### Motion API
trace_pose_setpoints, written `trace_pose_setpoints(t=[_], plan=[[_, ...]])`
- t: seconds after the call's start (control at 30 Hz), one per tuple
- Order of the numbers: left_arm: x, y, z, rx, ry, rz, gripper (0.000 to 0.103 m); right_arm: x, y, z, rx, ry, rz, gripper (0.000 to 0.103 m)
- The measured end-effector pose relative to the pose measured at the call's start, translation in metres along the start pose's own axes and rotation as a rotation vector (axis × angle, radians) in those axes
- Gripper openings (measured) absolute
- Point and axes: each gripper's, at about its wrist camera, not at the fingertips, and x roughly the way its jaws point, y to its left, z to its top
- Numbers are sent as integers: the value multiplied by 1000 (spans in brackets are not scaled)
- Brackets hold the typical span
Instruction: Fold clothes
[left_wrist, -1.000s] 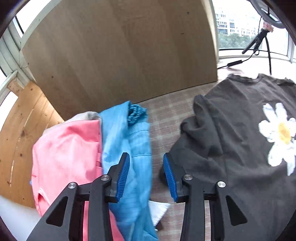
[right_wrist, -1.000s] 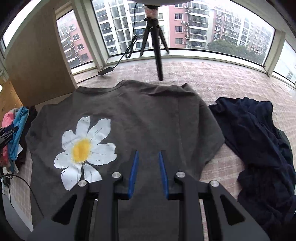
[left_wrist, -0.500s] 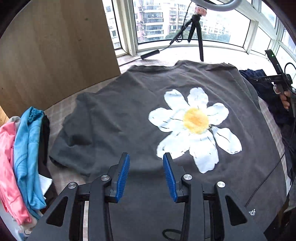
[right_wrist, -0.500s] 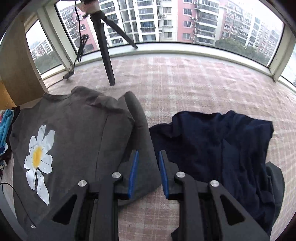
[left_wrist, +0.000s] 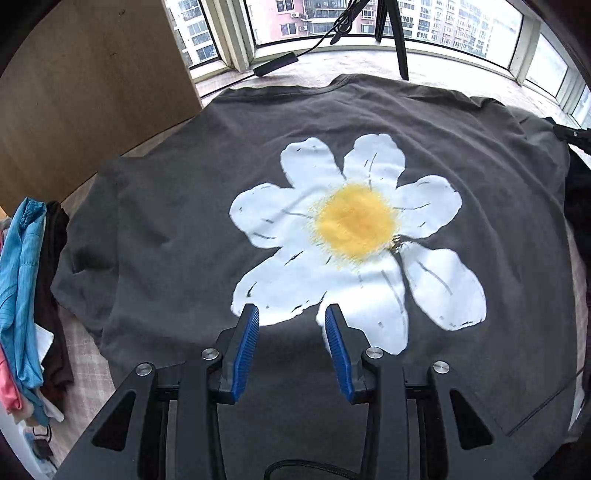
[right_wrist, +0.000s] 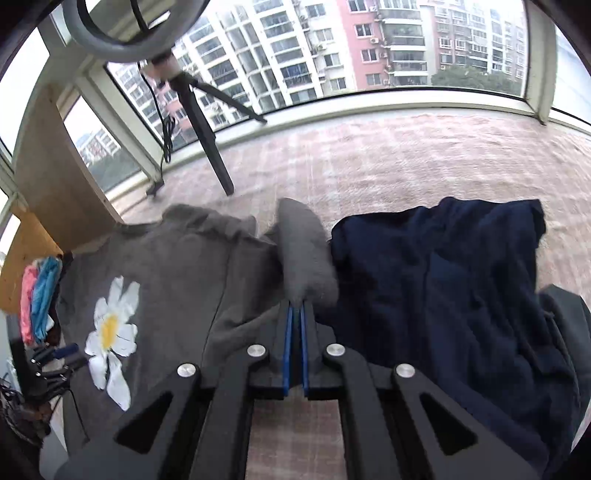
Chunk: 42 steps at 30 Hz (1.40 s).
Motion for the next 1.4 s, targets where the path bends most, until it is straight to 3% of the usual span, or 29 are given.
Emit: trace_pose_setpoints(t=[0.03,0.07,0.23,0.3,0.4,0.53,0.6,0.7,0.77,0.83,0.93,0.97,1.03,1.1,1.17,1.3,1.4], plan=[[-2,-8,5,7,-7,-11,35,-1,0,4,-26,18,-2,38],[-6,-19,11,20,-21,-33,35,0,-1,9,-51,36,-9,45],[-22,-111,52,148,-108,-215,35,14,-33,52,-56,11,25,45],[-24,-159,67,229,-134,-280,35,33,-43,67,-102,23,-1,45],[-18,-217,77,325,-162,-334,36,62,-51,80,-189,63,-24,45],[-10,-292,89,451,-198,-400,37,86,-61,87,-243,115,39,45],[-1,-311,92,479,-218,-361,37,93,-62,87,-282,131,62,45],[14,-327,101,484,-231,-299,38,99,-64,83,-321,155,103,45],[22,-333,112,465,-228,-275,38,104,-64,80,-338,168,115,39],[29,-338,119,464,-227,-254,38,107,-62,77,-359,178,125,15],[30,-334,124,430,-252,-276,12,102,-56,73,-390,155,108,4],[29,-330,126,404,-251,-295,7,96,-54,73,-394,136,99,4],[20,-305,131,278,-259,-457,7,75,-55,74,-369,73,111,3],[11,-279,135,166,-280,-597,7,45,-66,78,-274,-24,168,3],[15,-265,139,124,-254,-673,7,27,-83,79,-163,-87,174,3],[24,-263,145,111,-210,-680,7,52,-91,71,-129,26,80,3],[16,-262,145,106,-233,-638,7,48,-88,77,-77,15,123,3]])
